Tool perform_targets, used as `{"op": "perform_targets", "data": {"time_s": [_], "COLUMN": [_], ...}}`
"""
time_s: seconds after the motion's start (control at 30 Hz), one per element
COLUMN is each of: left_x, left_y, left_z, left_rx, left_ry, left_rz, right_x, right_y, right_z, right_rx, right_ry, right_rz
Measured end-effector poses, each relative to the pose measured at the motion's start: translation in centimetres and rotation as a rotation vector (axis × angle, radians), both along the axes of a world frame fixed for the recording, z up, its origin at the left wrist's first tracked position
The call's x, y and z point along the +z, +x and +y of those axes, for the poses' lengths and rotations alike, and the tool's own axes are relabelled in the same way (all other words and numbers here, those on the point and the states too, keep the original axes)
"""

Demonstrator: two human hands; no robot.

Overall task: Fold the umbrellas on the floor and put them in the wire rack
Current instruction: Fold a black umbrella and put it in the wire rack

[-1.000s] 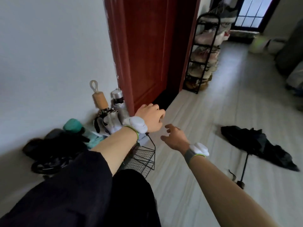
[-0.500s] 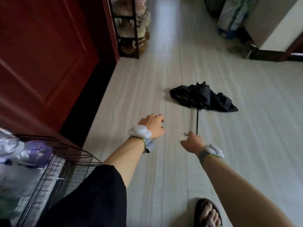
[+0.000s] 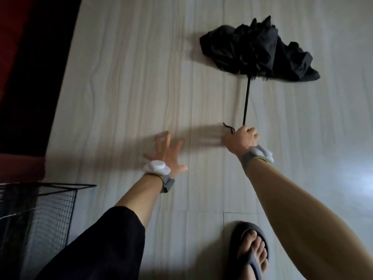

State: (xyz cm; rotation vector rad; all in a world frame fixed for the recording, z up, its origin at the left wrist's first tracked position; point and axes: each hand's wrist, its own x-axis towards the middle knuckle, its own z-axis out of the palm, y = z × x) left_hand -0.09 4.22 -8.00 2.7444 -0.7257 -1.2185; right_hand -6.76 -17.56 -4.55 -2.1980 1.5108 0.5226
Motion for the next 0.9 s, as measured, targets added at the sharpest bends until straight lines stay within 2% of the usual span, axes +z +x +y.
{"op": "perform_targets", "data": {"time_s": [0.1, 0.2, 0.33, 0.43, 0.5, 0.77, 0.9], "left_x": [-0.2, 0.2, 1.4, 5.2, 8.7, 19.5, 23.1], "left_y": [0.4, 0.4, 2.5, 4.2, 5.2, 4.5, 2.7], "left_z": [0.1, 0.0, -1.3, -3.3, -4.5, -5.0, -3.4], "left_rx": [-0.009, -0.020, 0.009, 0.265, 0.346, 0.325, 0.453], "left_ry": [-0.057, -0.044, -0.001, -0.112, -0.205, -0.332, -0.452], "left_rz": [-0.011, 0.029, 0.072, 0.106, 0.088, 0.030, 0.056], "right_x": [-0.5, -0.2, 2.4, 4.0, 4.7, 10.9, 14.9], "right_y": [0.3, 0.0, 0.2, -1.6, -3.1, -6.5, -7.8], "right_z": [-1.7, -2.3, -0.3, 3.0, 5.4, 10.7, 11.4], "right_rx": [-0.016, -0.047, -0.234, -0.274, -0.239, 0.035, 0.166], "right_ry": [0.005, 0.126, 0.198, 0.225, 0.230, 0.212, 0.159], "right_rz": [0.001, -0.004, -0.259, -0.366, -0.396, -0.528, -0.549]}}
